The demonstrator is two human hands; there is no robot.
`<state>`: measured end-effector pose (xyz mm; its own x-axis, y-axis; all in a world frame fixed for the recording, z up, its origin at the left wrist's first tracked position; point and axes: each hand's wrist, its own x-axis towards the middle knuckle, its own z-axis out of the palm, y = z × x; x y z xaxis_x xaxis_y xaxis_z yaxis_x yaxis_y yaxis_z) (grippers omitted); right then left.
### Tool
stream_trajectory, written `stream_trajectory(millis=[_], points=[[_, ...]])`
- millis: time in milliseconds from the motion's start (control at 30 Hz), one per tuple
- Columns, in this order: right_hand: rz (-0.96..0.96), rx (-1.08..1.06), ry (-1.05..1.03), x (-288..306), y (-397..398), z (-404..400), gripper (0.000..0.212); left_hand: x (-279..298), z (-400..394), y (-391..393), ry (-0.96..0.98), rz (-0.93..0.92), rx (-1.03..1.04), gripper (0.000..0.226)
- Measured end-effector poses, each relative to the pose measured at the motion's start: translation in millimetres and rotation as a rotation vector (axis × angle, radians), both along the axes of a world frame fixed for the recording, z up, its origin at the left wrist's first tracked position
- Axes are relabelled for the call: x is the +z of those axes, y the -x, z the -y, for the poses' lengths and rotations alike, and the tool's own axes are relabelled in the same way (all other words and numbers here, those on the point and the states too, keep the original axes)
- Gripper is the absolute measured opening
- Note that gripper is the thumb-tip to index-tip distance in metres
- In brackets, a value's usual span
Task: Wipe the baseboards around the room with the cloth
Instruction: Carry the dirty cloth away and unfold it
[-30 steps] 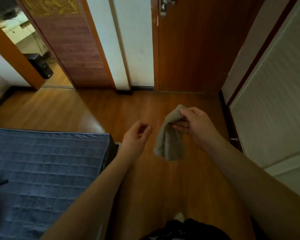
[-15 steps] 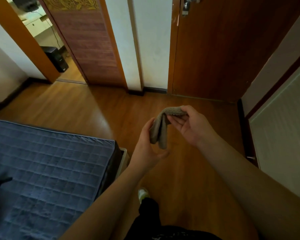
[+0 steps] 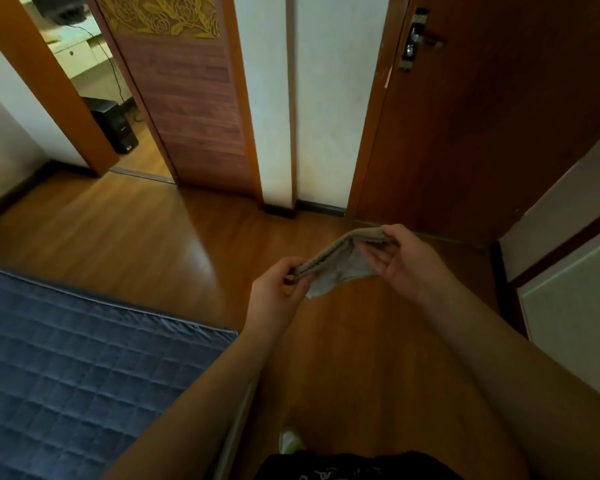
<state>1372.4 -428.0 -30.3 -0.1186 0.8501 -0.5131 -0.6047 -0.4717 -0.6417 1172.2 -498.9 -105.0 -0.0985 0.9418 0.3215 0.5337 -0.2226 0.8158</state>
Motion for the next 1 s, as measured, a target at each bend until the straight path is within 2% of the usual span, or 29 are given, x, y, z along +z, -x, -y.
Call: stream_trajectory(millis=[167, 267, 400, 533, 600, 733, 867, 933, 1000], points=[[0.369, 0.092, -0.059, -22.3, 15.9, -32.3, 0.018, 1.7, -30.5, 38.6, 0.032, -0.035, 0.02, 0.029], [0.574, 0.149, -0.092, -31.8, 20.1, -55.1, 0.028, 0.9, -50.3, 52.7, 0.047, -0.077, 0.018, 0.015], [0.687, 0.29, -0.196, -42.6, 23.1, -89.0, 0.02, -2.7, -79.2, 62.8, -0.025, -0.218, 0.035, 0.028], [0.7, 0.43, -0.265, -55.8, 22.1, -138.9, 0.019, -6.6, -121.1, 72.4, -0.081, -0.429, 0.012, 0.015], [0.739, 0.561, -0.337, -59.7, 19.1, -169.7, 0.02, -6.2, -145.0, 77.4, -0.072, -0.483, 0.042, 0.011], [1.087, 0.734, -0.643, -66.3, 16.0, -229.1, 0.024, 0.0, -187.5, 82.7, -0.019, -0.524, 0.139, 0.008], [1.133, 0.706, -0.825, -69.2, 25.7, -279.6, 0.019, 6.9, -219.9, 89.8, 0.051, -0.544, 0.2, 0.006], [1.046, 0.717, -0.847, -69.9, 33.7, -303.8, 0.016, 9.6, -233.3, 96.2, 0.099, -0.524, 0.223, 0.008], [0.898, 0.793, -0.779, -68.6, 43.1, -321.4, 0.016, 13.9, -242.9, 101.5, 0.131, -0.461, 0.221, 0.009]])
